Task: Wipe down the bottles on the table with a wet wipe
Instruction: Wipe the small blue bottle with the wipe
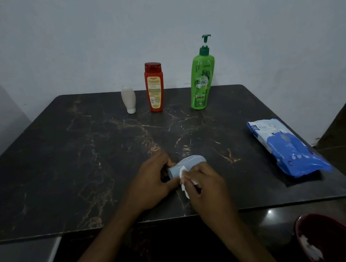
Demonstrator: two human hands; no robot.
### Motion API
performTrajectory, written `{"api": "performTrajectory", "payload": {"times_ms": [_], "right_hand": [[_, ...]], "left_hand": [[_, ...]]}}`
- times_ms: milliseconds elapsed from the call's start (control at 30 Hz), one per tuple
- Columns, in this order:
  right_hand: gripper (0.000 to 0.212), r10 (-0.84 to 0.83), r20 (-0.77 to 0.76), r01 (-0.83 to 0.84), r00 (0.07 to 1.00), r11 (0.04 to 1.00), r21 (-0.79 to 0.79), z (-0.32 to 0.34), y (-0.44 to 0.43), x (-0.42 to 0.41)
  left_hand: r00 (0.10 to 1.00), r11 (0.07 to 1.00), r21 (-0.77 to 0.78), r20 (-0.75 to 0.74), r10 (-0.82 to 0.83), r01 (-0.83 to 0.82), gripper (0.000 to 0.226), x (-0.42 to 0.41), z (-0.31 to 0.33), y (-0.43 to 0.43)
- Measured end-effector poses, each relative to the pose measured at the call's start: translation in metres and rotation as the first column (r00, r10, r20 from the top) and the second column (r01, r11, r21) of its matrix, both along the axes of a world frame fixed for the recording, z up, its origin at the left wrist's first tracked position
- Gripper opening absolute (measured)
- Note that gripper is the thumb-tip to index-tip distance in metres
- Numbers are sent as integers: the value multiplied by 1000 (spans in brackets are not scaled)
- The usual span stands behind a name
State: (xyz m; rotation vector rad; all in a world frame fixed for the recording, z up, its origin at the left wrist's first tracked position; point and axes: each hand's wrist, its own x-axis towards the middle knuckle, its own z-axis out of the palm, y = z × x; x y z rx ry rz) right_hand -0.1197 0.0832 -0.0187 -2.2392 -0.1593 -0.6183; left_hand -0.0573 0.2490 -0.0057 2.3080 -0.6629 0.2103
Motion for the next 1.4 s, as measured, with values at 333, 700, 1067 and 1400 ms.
{"api": "performTrajectory", "payload": {"times_ms": [333,700,1067,1400], "right_hand": [[14,-162,-329,144,930,987,-77,3,-60,36],[6,-71,9,71,997,997,-8,0,-12,9],[16,-157,-197,144,968,986,-78,-4,-51,33],[10,-80,-27,79,996,996,-33,1,-53,28]], "left_hand": [[999,1000,15,-44,7,-7,30,1,2,0],[1000,1000,2,-4,-5,5,32,1,-2,1],[999,1000,12,-39,-10,10,29,0,0,1],[999,1000,27,-43,8,-7,31,-2,1,0]]}}
